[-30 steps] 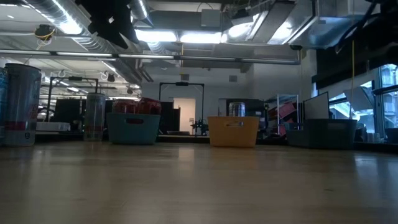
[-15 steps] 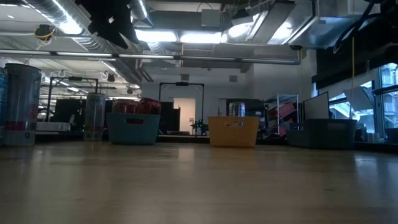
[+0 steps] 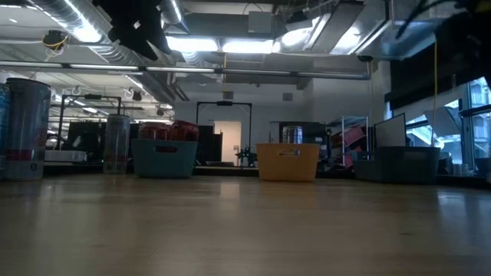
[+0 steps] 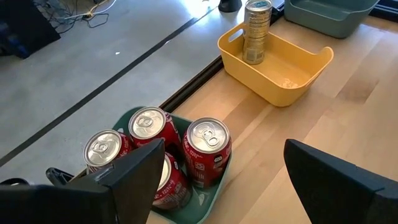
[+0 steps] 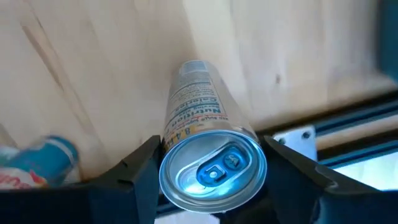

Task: Sort soda cans
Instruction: Put the top right blue soda can into the yellow bin

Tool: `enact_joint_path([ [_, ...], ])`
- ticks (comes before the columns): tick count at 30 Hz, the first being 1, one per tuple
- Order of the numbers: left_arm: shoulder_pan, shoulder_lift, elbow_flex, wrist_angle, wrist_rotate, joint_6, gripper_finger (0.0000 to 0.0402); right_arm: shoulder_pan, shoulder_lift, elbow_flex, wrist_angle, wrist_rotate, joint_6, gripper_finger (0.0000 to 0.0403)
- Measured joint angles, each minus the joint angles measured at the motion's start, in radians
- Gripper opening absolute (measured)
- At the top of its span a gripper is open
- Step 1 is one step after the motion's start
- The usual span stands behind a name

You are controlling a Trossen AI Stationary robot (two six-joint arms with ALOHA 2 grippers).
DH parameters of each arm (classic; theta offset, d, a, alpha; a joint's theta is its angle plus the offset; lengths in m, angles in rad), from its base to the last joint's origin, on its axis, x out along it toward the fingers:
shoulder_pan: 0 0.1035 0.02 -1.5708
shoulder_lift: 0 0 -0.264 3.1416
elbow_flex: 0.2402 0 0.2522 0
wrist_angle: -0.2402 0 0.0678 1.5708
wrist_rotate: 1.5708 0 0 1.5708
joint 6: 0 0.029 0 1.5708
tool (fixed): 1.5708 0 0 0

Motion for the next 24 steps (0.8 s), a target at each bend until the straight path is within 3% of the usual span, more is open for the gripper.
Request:
enact_joint_path([
  [10, -0.001, 0.000, 0.000, 0.019, 0.001, -0.015, 0.0320, 0.000, 0.000, 0.068, 0.216, 0.196, -0.023, 0.0221],
  [16, -0.030, 0.004, 0.001, 0.126, 0.097, 0.017, 0.0320, -0.001, 0.033, 0.069, 0.404, 0.311, -0.128, 0.0222],
  [24, -0.048, 0.010, 0.001, 0.241, 0.099, 0.053, 0.0320, -0.001, 0.120, 0.069, 0.606, 0.424, -0.252, 0.0224],
])
